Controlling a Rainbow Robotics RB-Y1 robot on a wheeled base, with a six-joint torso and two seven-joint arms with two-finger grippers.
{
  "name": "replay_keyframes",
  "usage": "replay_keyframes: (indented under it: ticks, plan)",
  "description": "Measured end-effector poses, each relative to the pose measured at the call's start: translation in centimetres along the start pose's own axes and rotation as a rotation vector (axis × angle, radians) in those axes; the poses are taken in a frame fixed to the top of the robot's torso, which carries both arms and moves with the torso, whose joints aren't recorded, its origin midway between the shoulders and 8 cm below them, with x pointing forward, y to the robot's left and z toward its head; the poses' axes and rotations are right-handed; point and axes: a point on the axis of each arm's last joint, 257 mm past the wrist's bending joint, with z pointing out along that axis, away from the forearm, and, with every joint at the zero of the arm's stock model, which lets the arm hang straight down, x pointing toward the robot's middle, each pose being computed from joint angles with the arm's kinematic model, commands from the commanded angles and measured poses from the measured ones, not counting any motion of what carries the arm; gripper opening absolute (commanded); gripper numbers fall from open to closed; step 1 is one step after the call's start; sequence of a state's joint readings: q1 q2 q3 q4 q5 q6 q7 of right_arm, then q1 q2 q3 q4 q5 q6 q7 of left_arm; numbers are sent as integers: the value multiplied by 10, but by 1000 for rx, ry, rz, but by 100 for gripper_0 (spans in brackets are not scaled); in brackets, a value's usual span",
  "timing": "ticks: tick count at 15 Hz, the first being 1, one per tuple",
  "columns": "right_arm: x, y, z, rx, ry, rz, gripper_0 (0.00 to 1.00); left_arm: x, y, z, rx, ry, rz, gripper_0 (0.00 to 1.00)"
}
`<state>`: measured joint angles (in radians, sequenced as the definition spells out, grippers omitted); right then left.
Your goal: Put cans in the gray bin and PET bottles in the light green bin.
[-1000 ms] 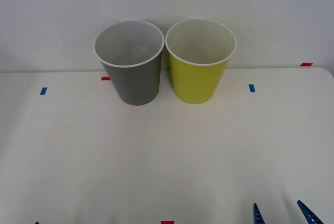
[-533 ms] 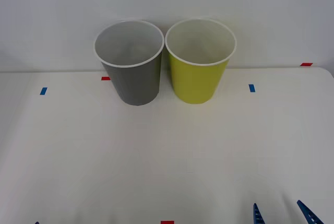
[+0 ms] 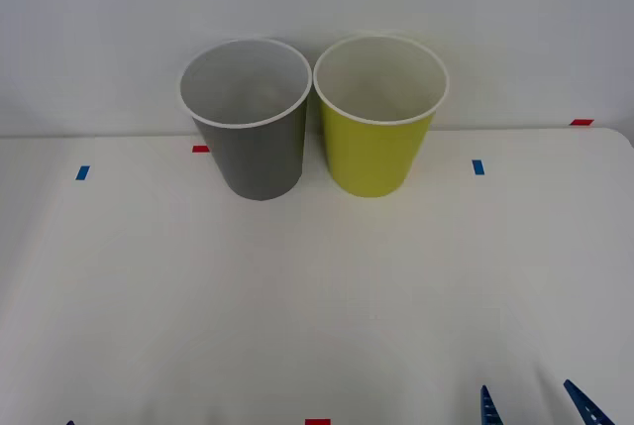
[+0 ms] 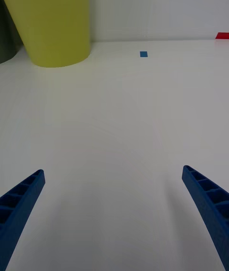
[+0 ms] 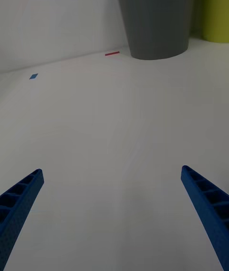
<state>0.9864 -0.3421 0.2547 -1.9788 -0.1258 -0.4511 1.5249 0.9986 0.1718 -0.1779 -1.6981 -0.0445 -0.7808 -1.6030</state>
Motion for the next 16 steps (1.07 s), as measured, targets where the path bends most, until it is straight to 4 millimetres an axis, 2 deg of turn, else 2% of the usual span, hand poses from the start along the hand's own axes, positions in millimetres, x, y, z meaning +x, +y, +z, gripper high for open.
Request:
replay_keyframes:
  ticks: [16]
  plan:
    - [0, 0, 0, 0, 0, 0, 100, 0, 0, 0, 0, 0, 0, 100]
